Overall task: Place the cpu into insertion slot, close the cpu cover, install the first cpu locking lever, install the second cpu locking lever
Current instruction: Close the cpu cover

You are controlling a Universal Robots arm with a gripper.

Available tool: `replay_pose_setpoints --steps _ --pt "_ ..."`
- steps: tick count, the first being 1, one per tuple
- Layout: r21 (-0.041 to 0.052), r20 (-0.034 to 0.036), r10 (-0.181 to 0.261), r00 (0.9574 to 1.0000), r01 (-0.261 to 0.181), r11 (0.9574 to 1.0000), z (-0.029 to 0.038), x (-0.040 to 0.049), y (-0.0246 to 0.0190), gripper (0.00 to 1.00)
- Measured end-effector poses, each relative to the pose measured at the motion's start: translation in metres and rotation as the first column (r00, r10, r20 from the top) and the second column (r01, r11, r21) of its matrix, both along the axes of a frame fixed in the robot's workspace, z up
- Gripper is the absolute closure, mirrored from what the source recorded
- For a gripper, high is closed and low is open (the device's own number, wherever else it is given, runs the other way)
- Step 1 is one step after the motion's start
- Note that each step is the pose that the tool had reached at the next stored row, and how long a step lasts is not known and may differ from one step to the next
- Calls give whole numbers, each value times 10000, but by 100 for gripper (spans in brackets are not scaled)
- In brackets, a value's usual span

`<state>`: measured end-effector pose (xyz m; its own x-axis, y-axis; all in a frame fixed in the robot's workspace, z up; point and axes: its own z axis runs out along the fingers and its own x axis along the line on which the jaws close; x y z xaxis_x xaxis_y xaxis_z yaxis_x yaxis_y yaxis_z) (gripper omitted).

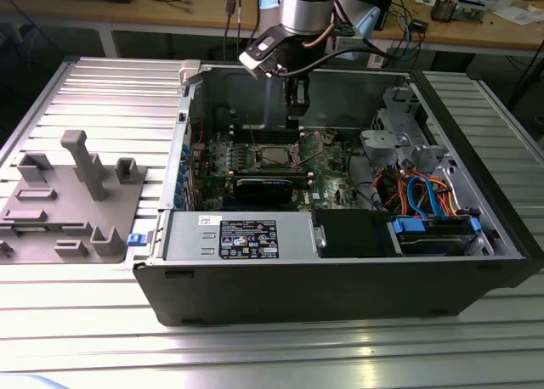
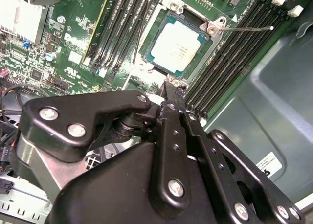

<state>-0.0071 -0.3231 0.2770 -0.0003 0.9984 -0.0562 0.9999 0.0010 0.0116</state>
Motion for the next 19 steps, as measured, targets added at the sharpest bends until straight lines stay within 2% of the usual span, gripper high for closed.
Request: replay_pose_setpoints --steps 19 --pt "0 0 -1 10000 1 10000 0 72 0 89"
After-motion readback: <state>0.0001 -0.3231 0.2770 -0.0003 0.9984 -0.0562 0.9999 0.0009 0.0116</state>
